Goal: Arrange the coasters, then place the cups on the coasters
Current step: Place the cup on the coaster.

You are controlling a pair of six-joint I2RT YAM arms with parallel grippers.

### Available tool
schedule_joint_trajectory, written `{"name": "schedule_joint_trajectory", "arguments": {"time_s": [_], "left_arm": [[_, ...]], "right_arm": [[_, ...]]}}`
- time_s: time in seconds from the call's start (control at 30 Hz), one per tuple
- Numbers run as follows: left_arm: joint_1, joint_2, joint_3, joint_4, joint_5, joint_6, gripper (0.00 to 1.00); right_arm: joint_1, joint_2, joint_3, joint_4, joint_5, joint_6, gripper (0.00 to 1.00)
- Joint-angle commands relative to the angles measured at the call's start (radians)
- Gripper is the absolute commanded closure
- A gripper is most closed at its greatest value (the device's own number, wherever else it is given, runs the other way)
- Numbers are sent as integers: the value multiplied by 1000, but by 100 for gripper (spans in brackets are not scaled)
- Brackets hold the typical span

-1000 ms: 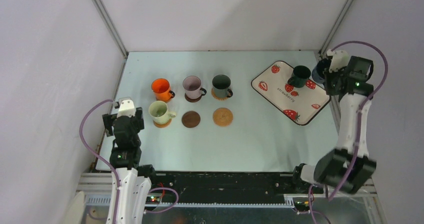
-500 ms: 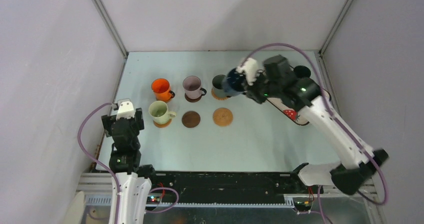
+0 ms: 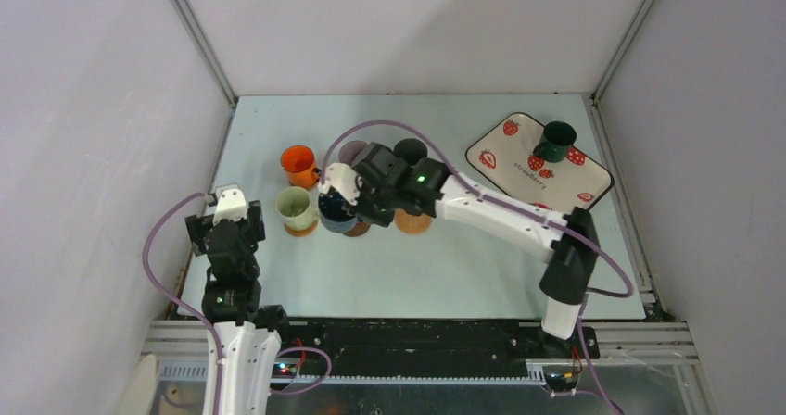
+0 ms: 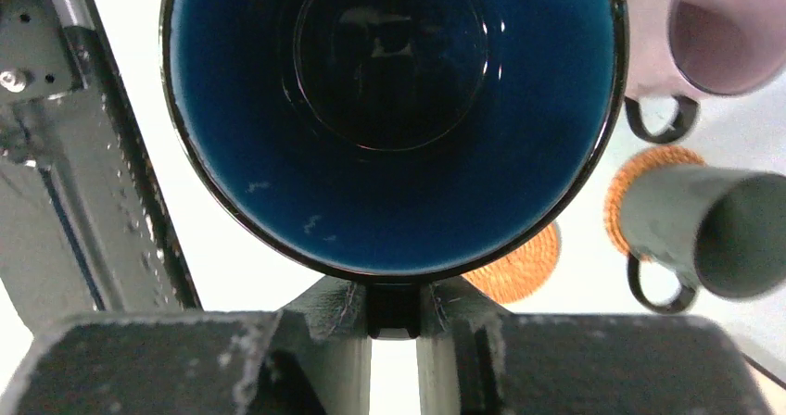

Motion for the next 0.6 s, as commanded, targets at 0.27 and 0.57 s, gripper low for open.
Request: {"name": "schedule_joint_trajectory", "arguments": {"time_s": [0.27, 0.57], "left_arm": [[5, 25, 6, 53, -20, 5, 2], [5, 13, 2, 55, -22, 11, 2]], "right_arm": [[-4, 147, -40, 338, 144, 120, 100], [-57, 230, -59, 352, 138, 127, 100]]}}
